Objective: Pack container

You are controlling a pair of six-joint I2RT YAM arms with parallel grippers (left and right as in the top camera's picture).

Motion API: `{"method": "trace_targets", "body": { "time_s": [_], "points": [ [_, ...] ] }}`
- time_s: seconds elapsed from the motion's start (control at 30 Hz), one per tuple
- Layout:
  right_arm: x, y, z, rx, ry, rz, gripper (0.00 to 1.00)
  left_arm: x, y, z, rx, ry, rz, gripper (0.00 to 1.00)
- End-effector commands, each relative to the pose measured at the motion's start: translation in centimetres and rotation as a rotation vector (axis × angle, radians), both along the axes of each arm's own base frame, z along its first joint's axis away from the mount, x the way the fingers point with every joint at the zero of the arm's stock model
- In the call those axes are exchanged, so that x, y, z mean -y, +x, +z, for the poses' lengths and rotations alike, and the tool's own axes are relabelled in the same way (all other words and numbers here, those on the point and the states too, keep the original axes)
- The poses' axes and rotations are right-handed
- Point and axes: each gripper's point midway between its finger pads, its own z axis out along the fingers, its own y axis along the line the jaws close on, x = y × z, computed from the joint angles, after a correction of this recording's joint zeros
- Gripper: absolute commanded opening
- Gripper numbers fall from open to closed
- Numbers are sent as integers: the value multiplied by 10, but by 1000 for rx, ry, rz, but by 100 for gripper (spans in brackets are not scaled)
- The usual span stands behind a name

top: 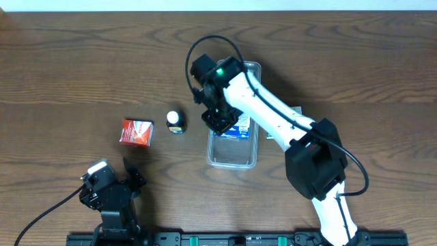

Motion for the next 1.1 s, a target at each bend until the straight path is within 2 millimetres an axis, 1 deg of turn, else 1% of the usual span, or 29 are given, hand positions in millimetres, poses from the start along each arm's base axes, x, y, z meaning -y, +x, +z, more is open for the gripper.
{"method": "trace_targets", "body": {
  "time_s": [0.0, 0.13, 0.3, 0.5, 0.63, 0.87, 1.07],
  "points": [
    [-2, -8, 0, -9, 18, 49, 2, -2, -1, -7, -20, 14, 5, 98],
    [1, -11, -13, -17, 17, 93, 2, -2, -1, -7, -20, 14, 5, 98],
    [13, -12, -32, -34, 4, 86, 1, -2, -1, -7, -20, 14, 5, 98],
    [10, -1, -51, 10, 37, 74, 1, -2, -1, -7, -20, 14, 5, 98],
    [11, 12, -63, 70, 40, 64, 2, -2, -1, -7, -20, 14, 5, 98],
    [25, 37, -65, 193, -52, 53, 2, -2, -1, -7, -20, 14, 5, 98],
    [30, 49, -60, 256, -83, 50, 1, -2, -1, -7, -20, 14, 5, 98]
  ]
}}
